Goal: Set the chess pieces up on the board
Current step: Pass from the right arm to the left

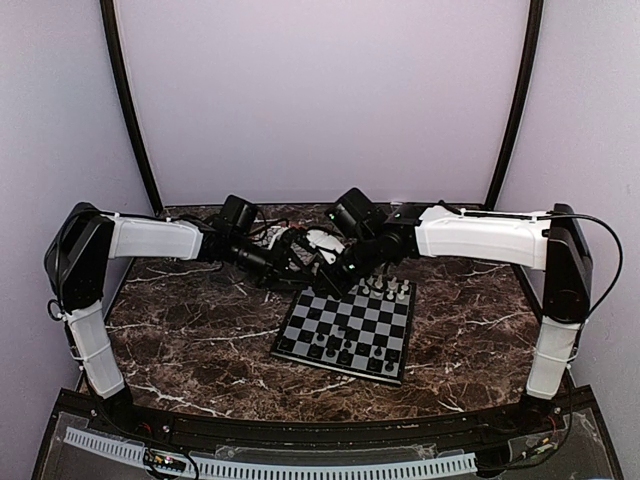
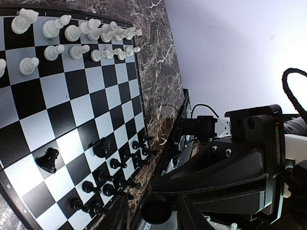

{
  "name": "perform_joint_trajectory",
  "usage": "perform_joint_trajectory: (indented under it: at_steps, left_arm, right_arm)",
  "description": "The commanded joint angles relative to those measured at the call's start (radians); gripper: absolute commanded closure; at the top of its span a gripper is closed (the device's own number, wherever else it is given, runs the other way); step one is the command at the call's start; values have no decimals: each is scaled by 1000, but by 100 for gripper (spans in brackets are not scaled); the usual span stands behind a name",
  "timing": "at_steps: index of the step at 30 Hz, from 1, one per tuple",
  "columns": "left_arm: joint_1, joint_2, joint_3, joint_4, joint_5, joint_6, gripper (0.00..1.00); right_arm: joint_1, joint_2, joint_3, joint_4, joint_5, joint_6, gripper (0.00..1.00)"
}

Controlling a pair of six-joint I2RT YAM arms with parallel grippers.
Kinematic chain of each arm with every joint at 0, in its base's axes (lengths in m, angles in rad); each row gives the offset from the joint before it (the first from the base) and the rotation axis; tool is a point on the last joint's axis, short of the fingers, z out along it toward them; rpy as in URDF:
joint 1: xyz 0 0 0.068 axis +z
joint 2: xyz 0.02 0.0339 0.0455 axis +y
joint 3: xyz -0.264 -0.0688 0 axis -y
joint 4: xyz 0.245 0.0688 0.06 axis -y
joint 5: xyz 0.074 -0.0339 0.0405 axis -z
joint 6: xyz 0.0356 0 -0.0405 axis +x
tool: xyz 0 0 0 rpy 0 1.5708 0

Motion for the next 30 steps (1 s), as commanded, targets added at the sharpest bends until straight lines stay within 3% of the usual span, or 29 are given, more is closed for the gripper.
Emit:
perform_joint_trajectory:
  at_steps: [1, 9, 14, 19, 26, 30]
  left_arm:
    - [-5, -3, 27, 32, 34, -1, 65]
    - [-5, 2, 33, 39, 58, -5, 79]
    - [7, -32, 79, 53, 46, 7, 82]
    - [21, -58, 105, 248, 30, -65, 83]
    - [21, -79, 63, 519, -28, -193, 83]
    - [21, -101, 16, 647, -58, -238, 83]
  right_arm:
    - [-2, 8, 33, 24, -18, -12, 100]
    - [-4, -9, 30, 11, 0, -13, 100]
    - [-76, -124, -29, 64, -46, 54, 74]
    - [-226, -269, -159, 254, -217, 275, 58]
    - [-343, -294, -298, 534, -456, 566, 56]
    - [-355, -244, -295, 603, -565, 634, 55]
